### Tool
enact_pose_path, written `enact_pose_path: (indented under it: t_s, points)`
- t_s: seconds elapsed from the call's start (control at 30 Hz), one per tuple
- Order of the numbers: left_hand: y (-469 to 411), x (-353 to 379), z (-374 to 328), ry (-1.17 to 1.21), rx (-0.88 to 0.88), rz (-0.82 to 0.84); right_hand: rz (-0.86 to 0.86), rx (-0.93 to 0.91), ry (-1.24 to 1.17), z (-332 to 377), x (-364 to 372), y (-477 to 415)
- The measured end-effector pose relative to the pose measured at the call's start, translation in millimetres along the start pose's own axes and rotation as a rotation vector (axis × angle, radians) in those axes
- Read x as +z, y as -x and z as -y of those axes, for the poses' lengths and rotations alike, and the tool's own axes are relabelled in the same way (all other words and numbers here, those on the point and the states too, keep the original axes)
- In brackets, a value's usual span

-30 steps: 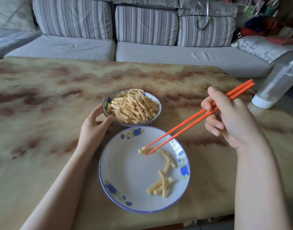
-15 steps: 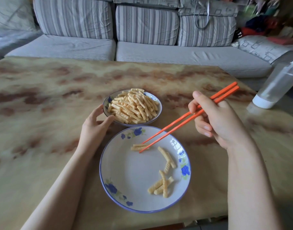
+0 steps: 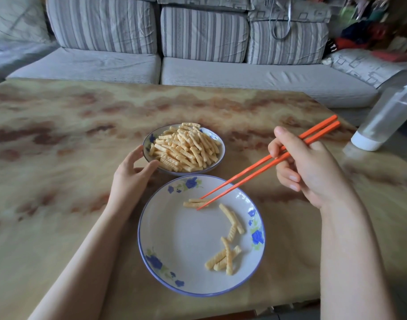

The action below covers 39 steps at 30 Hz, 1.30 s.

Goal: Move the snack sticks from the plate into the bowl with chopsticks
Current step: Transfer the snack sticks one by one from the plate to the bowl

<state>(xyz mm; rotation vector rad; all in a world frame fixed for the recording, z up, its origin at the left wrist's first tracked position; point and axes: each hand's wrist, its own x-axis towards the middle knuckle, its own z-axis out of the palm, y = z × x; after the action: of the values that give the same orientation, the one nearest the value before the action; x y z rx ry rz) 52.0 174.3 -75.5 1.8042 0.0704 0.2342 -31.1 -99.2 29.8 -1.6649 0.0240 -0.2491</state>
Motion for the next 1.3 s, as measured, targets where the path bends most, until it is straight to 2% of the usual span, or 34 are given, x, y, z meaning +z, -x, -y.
enact_pose_path:
  t_s: [0.13,0.43,0.7,0.87,1.07,1.3]
  points:
    - [0.5,-0.3,-0.9,0.0,-0.005,-0.005,0.01,-0.006,0.016,1.8,4.4,1.3]
    - [1.1,0.0,-2.4,0.0,-0.011,0.003,-0.11,-0.038,-0.073,1.6,9.6,-2.6]
    - [2.7,0.9,-4.9,0.019,-0.047,-0.003,-0.44,-0.17,-0.398,1.9,22.0,-12.2]
    - [3.0,1.7,-5.0,0.032,-0.035,-0.002,-0.585,-0.166,-0.447,-8.5,44.0,-20.8]
    - [3.3,2.0,-5.9,0.024,-0.02,-0.006,-0.565,-0.123,-0.388,-24.7,59.2,-26.9]
    - [3.4,1.3,-5.9,0.025,-0.009,-0.006,-0.522,-0.171,-0.34,-18.8,49.8,-22.6]
